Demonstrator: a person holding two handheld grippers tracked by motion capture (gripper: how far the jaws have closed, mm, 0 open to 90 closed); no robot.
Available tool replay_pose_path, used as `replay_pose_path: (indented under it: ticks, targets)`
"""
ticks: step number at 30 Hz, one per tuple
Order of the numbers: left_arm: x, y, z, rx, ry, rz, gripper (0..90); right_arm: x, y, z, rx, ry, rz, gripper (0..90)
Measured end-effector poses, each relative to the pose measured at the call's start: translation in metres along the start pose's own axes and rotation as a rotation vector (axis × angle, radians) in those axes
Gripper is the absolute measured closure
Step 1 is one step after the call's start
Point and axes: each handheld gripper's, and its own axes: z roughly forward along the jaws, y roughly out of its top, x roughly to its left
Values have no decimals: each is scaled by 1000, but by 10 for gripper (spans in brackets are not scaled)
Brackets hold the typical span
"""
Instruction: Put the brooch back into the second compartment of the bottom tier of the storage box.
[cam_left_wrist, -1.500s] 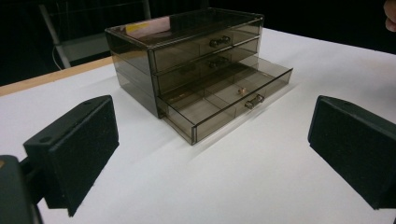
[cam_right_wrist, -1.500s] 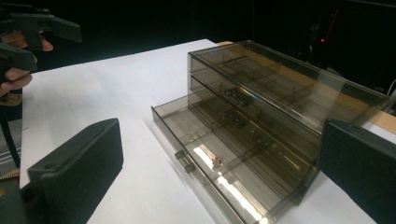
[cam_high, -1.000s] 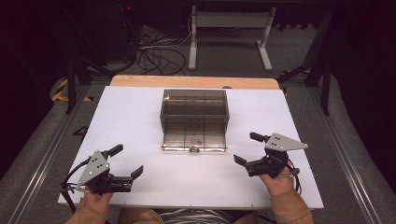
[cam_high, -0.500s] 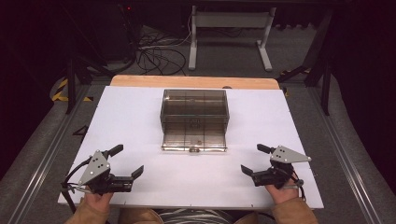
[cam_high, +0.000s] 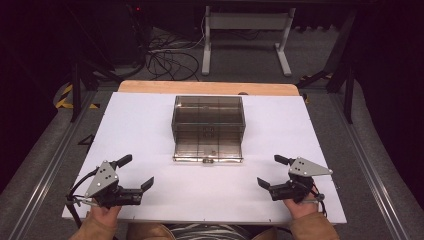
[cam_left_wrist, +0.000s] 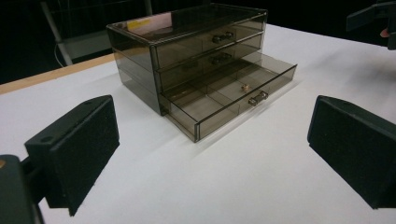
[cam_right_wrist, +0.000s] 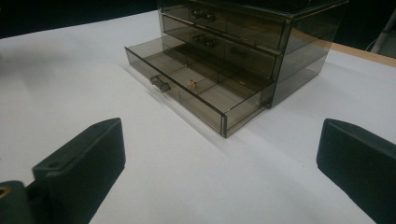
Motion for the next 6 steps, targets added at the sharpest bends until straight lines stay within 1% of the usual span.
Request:
replay_pose_path:
  ticks: [2, 6]
  targets:
    - [1, 0, 0, 6, 1, 14, 31, 0, 0, 0, 2, -4, -2, 20]
    - [1, 0, 0, 10, -6, 23, 35, 0, 0, 0, 3, 5, 4, 20]
